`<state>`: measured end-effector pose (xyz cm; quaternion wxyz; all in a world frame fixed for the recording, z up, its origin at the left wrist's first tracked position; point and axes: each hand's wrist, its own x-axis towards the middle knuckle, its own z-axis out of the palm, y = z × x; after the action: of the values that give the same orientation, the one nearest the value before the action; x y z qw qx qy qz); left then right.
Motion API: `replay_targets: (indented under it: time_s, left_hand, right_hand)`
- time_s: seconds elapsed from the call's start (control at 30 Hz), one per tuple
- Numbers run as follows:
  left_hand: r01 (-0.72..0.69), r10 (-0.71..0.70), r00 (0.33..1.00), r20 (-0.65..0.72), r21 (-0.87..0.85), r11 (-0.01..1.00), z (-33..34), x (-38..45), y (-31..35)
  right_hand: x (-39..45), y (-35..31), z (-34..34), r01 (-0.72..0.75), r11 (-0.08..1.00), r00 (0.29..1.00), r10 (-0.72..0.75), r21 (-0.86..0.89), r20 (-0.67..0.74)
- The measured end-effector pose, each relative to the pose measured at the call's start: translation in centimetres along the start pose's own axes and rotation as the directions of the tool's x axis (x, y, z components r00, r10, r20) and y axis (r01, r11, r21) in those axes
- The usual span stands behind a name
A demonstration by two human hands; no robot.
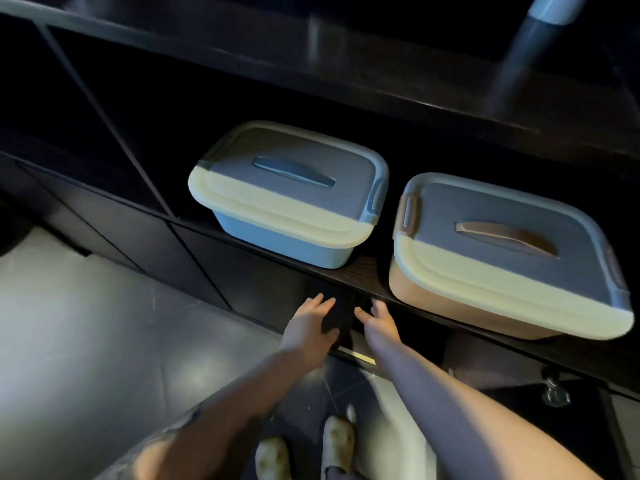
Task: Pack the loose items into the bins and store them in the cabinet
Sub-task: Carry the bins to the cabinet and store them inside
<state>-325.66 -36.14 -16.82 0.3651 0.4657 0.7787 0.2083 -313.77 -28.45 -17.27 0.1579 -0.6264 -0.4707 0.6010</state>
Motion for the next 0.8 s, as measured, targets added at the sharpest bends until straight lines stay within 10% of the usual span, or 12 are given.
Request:
replay_targets:
  time_s: [0.4, 0.8]
  left_hand:
    - [0.080, -0.152, 0.972, -0.178, -0.358, 0.930, 1.8, -4.8, -3.7]
    - [0.155, -0.206, 0.978, -0.001, -0.654, 0.740, -2.3, -18.1, -16.3]
  right_hand:
    - [-2.9, 4.6, -0.8, 0.317, 0.935, 0.941, -0.288, -0.159, 0.180]
    - [-13.7, 8.0, 11.4, 0.258, 0.842, 0.848, 0.039, -0.475, 0.529]
